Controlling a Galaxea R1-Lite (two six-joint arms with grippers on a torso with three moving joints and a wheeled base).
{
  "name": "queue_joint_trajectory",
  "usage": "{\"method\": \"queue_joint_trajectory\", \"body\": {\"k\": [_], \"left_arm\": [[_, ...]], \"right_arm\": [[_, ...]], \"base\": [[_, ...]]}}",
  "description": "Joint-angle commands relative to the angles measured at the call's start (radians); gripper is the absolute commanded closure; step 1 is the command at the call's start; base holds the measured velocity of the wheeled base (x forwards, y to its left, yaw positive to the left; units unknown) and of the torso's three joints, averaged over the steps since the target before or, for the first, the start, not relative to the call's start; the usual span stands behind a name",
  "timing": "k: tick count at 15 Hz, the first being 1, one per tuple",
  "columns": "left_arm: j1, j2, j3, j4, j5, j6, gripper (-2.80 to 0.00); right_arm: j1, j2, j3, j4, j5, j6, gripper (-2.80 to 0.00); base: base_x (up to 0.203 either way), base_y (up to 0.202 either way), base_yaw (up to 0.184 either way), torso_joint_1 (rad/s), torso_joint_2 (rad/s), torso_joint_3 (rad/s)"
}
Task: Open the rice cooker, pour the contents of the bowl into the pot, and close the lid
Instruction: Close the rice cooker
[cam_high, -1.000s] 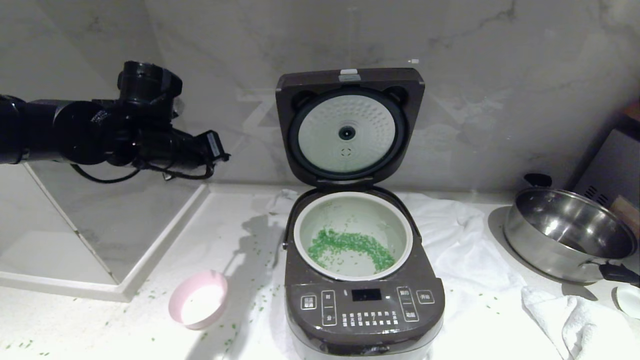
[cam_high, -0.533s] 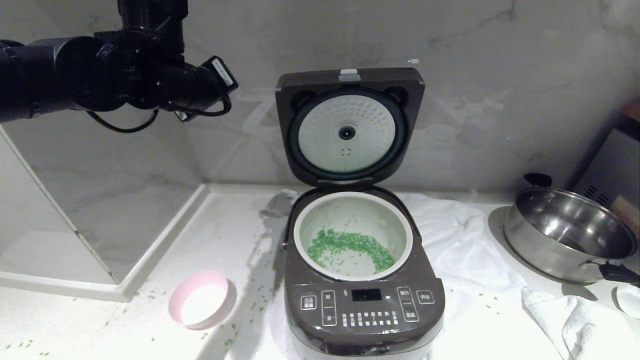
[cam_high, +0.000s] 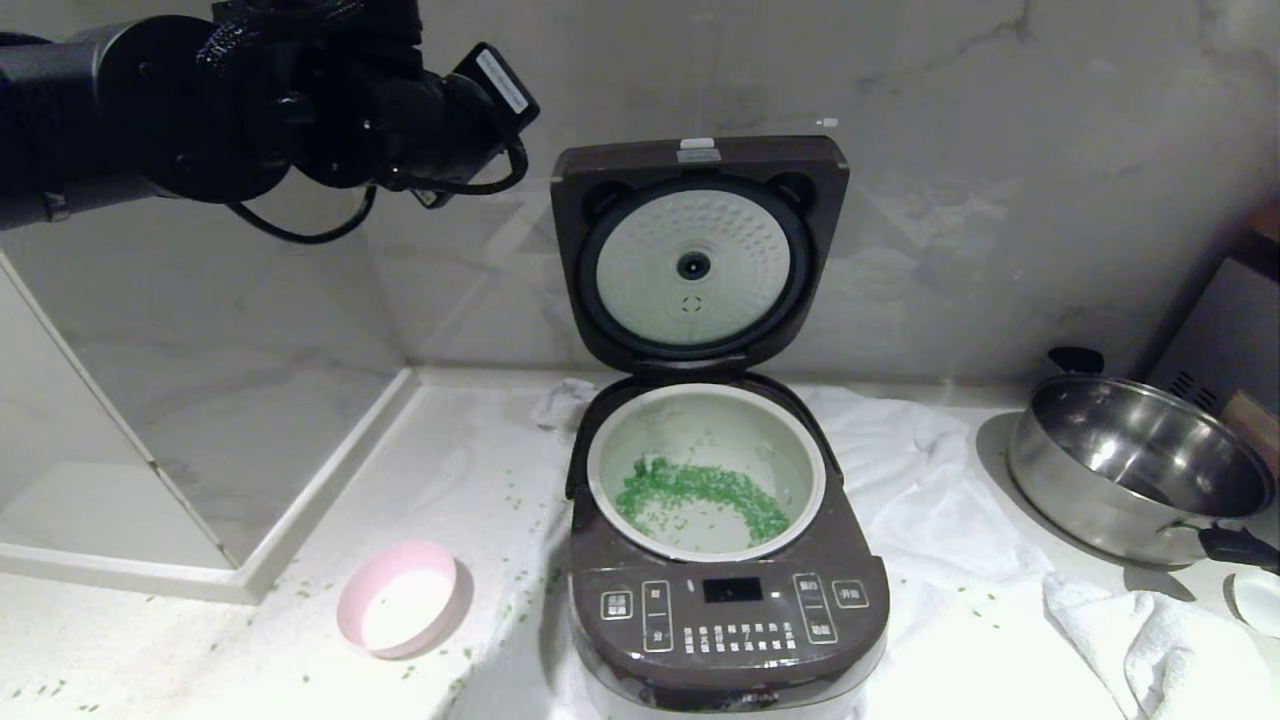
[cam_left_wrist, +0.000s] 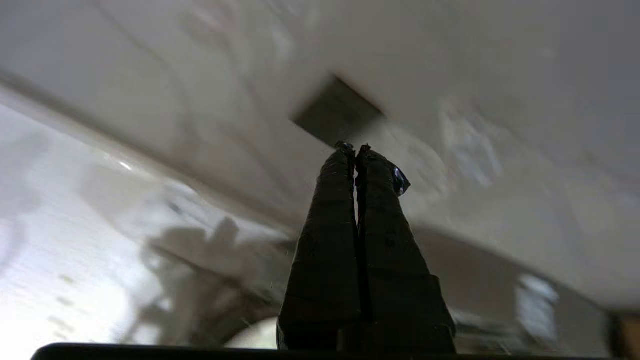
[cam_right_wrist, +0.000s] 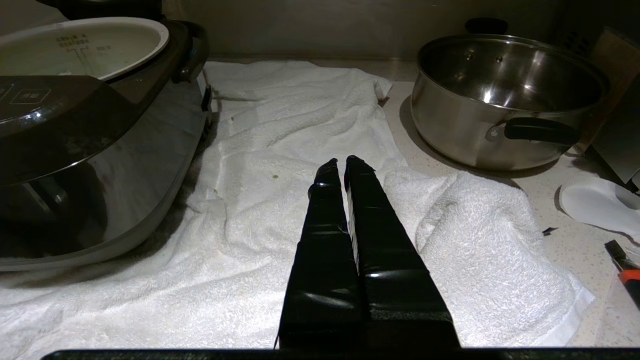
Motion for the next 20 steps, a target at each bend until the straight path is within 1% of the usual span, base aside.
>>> {"method": "queue_joint_trajectory", "body": {"k": [1, 4, 8, 14, 15, 17, 18, 20], "left_arm": [[-0.049, 0.018, 0.003, 0.002, 0.001, -0.026, 0.0], [-0.084, 0.049, 0.003, 0.001, 0.015, -0.029, 0.0], [-0.086, 0.042, 0.018, 0.007, 0.018, -0.031, 0.0], [-0.086, -0.069, 0.159, 0.009, 0.009, -0.034, 0.0], [-0.086, -0.088, 0.188, 0.009, 0.009, -0.034, 0.0], [-0.081, -0.112, 0.226, 0.007, 0.009, -0.033, 0.0], [-0.068, -0.11, 0.226, 0.007, 0.009, -0.033, 0.0], [-0.054, -0.097, 0.204, 0.006, 0.009, -0.032, 0.0]], "right_arm": [[0.001, 0.001, 0.002, -0.001, 0.0, 0.0, 0.0], [0.0, -0.001, 0.002, -0.001, 0.0, -0.006, 0.0], [0.001, 0.001, 0.002, -0.001, 0.0, -0.002, 0.0], [0.0, -0.001, -0.004, 0.001, 0.003, -0.018, 0.0], [0.0, 0.0, -0.033, 0.003, 0.005, -0.018, 0.0], [0.001, 0.046, -0.154, 0.015, 0.015, 0.011, 0.0], [0.003, 0.117, -0.251, 0.018, 0.025, 0.059, 0.0], [0.024, 0.338, -0.493, 0.023, 0.051, 0.19, 0.0]], "base": [[0.0, 0.0, 0.0, 0.0, 0.0, 0.0], [0.0, 0.0, 0.0, 0.0, 0.0, 0.0], [0.0, 0.0, 0.0, 0.0, 0.0, 0.0], [0.0, 0.0, 0.0, 0.0, 0.0, 0.0], [0.0, 0.0, 0.0, 0.0, 0.0, 0.0], [0.0, 0.0, 0.0, 0.0, 0.0, 0.0], [0.0, 0.0, 0.0, 0.0, 0.0, 0.0], [0.0, 0.0, 0.0, 0.0, 0.0, 0.0]]}}
